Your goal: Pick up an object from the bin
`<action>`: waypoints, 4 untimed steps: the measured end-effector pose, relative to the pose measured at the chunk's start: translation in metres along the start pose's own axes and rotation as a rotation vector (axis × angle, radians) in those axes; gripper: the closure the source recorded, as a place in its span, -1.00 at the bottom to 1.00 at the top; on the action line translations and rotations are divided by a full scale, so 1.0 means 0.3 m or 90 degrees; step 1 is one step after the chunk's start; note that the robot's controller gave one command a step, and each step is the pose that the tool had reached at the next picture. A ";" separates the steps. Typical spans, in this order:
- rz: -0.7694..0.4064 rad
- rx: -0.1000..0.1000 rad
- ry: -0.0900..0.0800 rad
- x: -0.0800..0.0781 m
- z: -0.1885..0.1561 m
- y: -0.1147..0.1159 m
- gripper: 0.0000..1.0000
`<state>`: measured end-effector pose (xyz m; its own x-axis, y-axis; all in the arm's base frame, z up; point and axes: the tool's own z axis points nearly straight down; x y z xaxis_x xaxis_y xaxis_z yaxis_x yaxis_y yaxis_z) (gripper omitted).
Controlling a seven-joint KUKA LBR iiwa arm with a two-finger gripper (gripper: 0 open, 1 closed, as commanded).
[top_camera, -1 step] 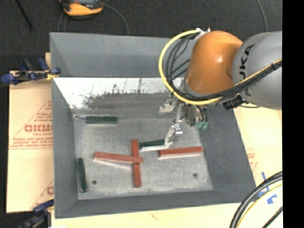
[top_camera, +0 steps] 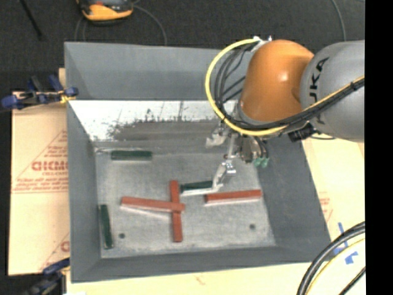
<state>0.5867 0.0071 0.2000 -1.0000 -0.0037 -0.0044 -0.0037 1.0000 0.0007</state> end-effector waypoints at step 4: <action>-0.045 0.001 0.000 0.069 0.056 -0.003 1.00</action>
Offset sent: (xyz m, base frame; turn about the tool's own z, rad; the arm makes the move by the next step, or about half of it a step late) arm -0.0184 0.0160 -0.1300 -0.0930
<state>0.5660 0.0060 0.1830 -0.9972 -0.0748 -0.0036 -0.0748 0.9972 -0.0018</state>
